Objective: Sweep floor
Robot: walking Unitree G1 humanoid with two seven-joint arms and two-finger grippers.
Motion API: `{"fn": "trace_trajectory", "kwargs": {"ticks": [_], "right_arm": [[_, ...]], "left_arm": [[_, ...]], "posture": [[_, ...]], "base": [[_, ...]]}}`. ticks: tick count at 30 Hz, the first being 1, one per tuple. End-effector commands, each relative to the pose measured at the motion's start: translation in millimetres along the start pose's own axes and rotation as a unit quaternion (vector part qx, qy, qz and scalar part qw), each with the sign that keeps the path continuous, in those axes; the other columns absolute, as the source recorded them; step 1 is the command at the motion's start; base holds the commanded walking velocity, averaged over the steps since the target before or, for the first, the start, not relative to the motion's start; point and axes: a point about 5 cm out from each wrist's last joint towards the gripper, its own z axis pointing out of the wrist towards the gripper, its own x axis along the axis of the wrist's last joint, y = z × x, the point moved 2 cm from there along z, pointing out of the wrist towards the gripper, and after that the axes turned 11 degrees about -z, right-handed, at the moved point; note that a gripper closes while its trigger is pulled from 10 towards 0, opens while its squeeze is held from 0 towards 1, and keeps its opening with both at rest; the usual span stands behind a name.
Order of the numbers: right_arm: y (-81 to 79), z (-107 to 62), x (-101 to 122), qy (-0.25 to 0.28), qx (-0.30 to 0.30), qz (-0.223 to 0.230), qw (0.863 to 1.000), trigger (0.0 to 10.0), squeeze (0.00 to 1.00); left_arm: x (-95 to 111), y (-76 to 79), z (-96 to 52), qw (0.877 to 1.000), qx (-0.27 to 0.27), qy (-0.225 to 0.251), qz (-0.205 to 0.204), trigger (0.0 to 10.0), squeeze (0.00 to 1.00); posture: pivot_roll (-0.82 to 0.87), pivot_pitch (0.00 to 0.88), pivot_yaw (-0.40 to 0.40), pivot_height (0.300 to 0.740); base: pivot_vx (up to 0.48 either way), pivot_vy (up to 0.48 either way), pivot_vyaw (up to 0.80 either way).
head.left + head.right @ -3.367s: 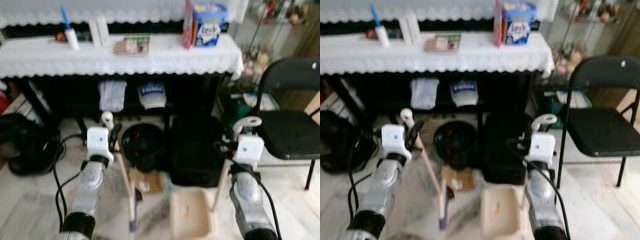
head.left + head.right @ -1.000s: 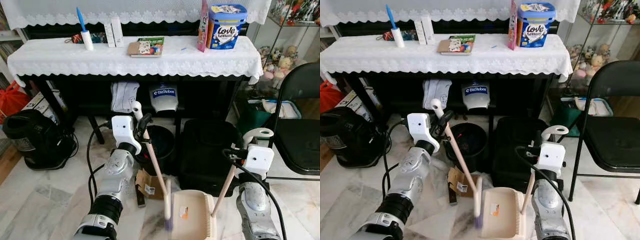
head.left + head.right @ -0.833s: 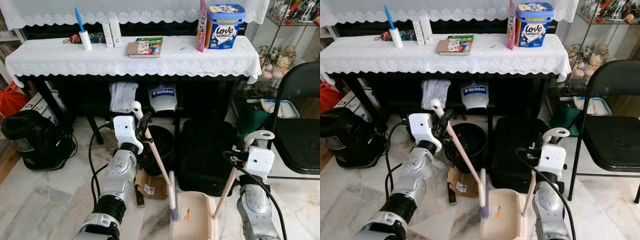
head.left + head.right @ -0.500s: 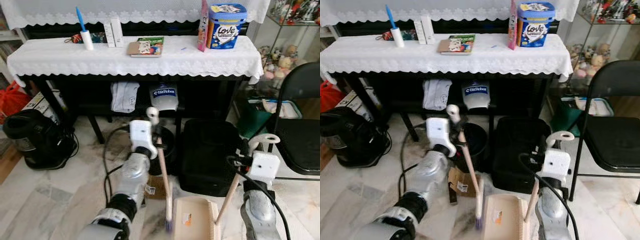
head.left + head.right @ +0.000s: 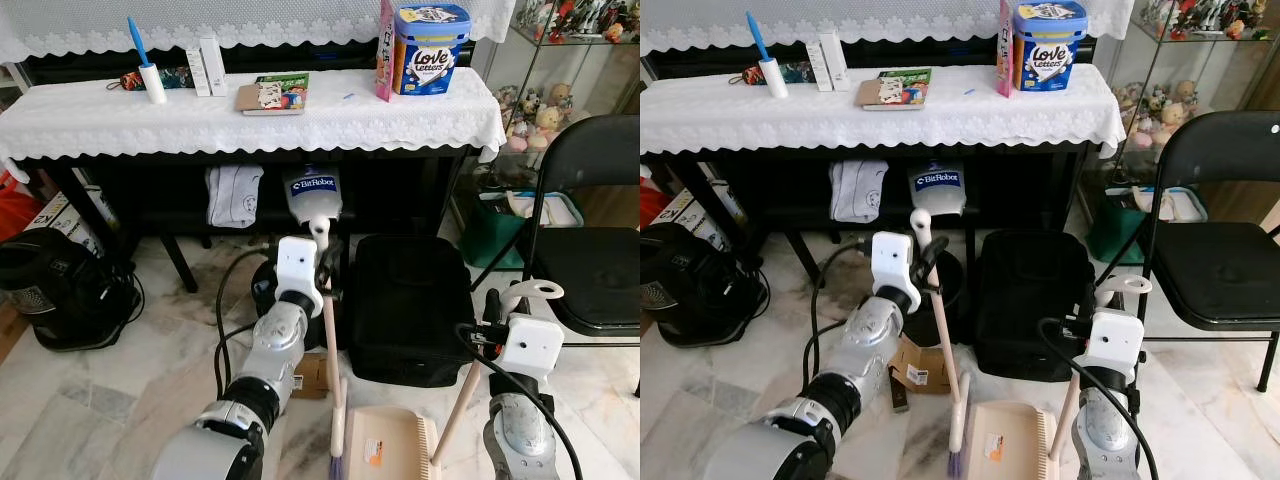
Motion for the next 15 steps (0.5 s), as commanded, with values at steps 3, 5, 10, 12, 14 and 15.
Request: {"fn": "trace_trajectory", "kwargs": {"ticks": [3,5,10,12,14,15], "right_arm": [[-1.5,8.6,11.7,0.020,0.000,0.006,1.000,10.0,0.00],[-1.8,9.8,11.9,0.020,0.001,0.007,1.000,10.0,0.00],[-8.1,14.6,13.9,0.022,0.013,0.011,1.000,10.0,0.00],[-10.1,16.3,14.9,0.024,0.017,0.011,1.000,10.0,0.00],[-10.2,18.3,16.2,0.026,0.020,0.011,0.999,10.0,0.00],[-9.6,18.9,16.4,0.026,0.020,0.010,0.999,10.0,0.00]], "left_arm": [[46.4,-29.6,0.4,0.995,-0.013,0.084,0.059,10.0,0.00],[53.1,-38.3,-2.6,0.993,-0.006,0.095,0.069,10.0,0.00],[65.7,-62.5,-13.6,0.986,0.031,0.116,0.117,10.0,0.00],[64.7,-63.8,-16.2,0.984,0.032,0.115,0.134,10.0,0.00],[57.3,-60.9,-18.3,0.985,0.038,0.105,0.135,10.0,0.00],[52.6,-59.1,-18.8,0.985,0.039,0.097,0.136,10.0,0.00]], "posture": [[-0.15,0.000,0.058,0.740],[-0.14,0.000,0.056,0.740],[-0.12,0.000,0.041,0.740],[-0.12,0.000,0.038,0.740],[-0.12,0.000,0.035,0.740],[-0.12,0.000,0.034,0.740]], "base": [[0.000,0.000,0.00],[0.000,0.000,0.00],[0.000,0.000,0.00],[0.000,0.000,0.00],[0.000,0.000,0.00],[0.000,0.000,0.00]]}}
